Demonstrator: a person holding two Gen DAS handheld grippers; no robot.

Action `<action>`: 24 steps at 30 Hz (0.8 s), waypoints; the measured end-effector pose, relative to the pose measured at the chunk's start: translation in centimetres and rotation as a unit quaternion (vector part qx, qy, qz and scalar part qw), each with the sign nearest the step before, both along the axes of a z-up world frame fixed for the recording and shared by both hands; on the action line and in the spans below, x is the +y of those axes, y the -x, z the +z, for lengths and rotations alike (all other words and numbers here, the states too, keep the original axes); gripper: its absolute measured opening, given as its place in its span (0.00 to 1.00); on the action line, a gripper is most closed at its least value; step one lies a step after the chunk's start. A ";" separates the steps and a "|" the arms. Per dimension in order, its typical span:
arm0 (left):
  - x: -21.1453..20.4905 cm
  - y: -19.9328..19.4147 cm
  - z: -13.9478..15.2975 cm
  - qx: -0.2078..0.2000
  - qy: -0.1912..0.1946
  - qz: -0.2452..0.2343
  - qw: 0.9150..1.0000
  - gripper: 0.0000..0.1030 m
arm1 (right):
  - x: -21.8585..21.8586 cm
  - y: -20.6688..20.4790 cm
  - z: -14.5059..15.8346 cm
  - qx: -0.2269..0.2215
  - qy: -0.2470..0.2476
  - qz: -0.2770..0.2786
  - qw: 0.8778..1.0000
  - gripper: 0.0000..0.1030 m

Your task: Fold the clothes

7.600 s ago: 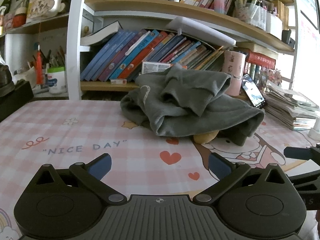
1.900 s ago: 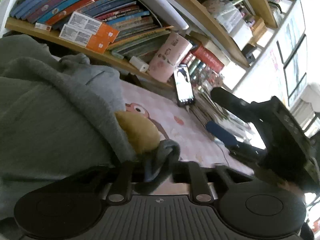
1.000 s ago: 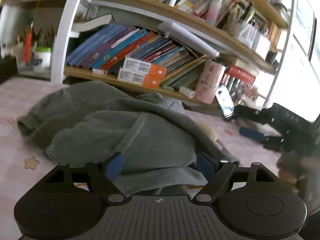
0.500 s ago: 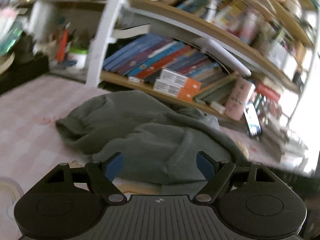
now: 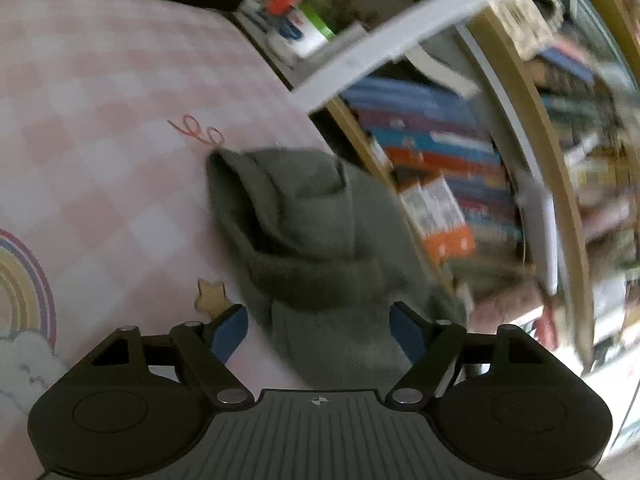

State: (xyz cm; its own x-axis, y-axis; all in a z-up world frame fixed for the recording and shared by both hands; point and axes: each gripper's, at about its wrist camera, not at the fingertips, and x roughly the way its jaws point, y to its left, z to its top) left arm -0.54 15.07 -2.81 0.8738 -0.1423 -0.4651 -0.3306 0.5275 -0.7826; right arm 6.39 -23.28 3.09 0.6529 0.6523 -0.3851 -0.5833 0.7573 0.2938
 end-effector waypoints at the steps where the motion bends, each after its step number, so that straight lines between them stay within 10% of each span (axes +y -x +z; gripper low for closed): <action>1: 0.3 -0.2 0.0 0.002 0.003 0.009 1.000 0.75 | -0.1 0.0 0.0 0.001 -0.001 -0.001 1.000 0.23; 5: 1.2 -2.4 -0.1 0.014 0.008 0.028 0.999 0.70 | 0.0 0.0 0.0 0.002 0.001 0.004 1.000 0.18; 6: 1.3 -2.9 -0.1 0.016 0.006 0.030 0.999 0.51 | 0.1 0.0 0.0 0.002 0.002 0.006 1.000 0.17; 11: 0.0 -5.6 3.2 -0.028 -0.095 -0.006 0.995 0.29 | 0.1 0.2 0.1 0.000 0.001 0.010 1.000 0.16; 21: 0.1 -5.5 9.6 -0.174 -0.239 -0.026 0.955 0.16 | 1.0 2.4 1.2 -0.023 -0.048 0.136 0.989 0.10; 24: 3.6 -4.9 8.4 -0.066 -0.259 0.048 0.962 0.14 | 2.5 4.2 1.2 -0.032 -0.046 0.221 0.974 0.09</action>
